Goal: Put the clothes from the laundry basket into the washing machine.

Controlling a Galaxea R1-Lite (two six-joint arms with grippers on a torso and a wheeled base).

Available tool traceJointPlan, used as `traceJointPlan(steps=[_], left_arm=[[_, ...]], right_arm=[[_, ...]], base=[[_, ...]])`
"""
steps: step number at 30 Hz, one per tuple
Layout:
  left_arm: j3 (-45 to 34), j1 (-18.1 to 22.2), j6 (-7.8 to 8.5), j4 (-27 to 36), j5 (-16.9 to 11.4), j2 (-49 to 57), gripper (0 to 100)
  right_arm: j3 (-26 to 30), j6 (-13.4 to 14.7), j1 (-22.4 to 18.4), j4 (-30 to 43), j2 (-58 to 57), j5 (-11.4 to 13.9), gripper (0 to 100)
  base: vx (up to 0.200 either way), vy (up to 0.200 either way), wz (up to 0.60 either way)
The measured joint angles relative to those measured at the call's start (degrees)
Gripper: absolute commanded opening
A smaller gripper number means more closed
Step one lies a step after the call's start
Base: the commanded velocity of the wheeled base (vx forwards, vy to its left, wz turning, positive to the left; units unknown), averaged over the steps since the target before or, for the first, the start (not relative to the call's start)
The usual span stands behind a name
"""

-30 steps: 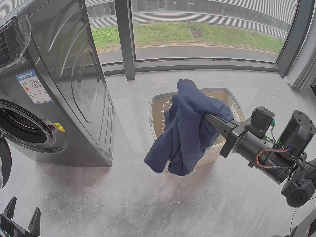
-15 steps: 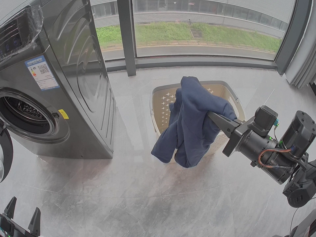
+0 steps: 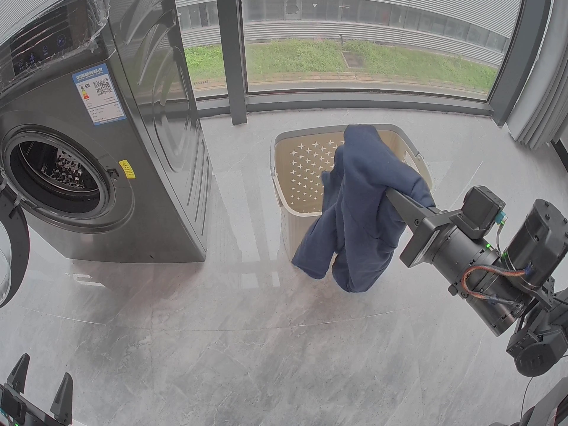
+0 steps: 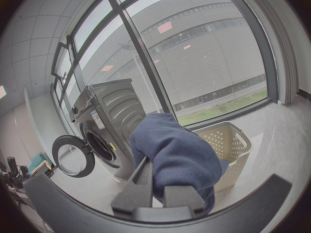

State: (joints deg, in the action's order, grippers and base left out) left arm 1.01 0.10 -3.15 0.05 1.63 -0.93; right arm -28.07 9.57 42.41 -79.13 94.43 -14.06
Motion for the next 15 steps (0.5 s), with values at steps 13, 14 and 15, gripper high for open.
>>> traceJointPlan(steps=[13,14,15], left_arm=[[0.0,0.0,0.0,0.0,0.1,0.0,100],[0.0,0.0,0.0,0.0,0.1,0.0,100],[0.0,0.0,0.02,0.0,0.1,0.0,100]], right_arm=[[0.0,0.2,1.2,0.0,0.6,-0.9,0],[0.1,0.2,1.2,0.0,0.7,-0.9,0],[0.2,0.3,1.2,0.0,0.7,-0.9,0]], base=[[0.0,0.2,0.0],[0.0,0.2,0.0],[0.0,0.2,0.0]])
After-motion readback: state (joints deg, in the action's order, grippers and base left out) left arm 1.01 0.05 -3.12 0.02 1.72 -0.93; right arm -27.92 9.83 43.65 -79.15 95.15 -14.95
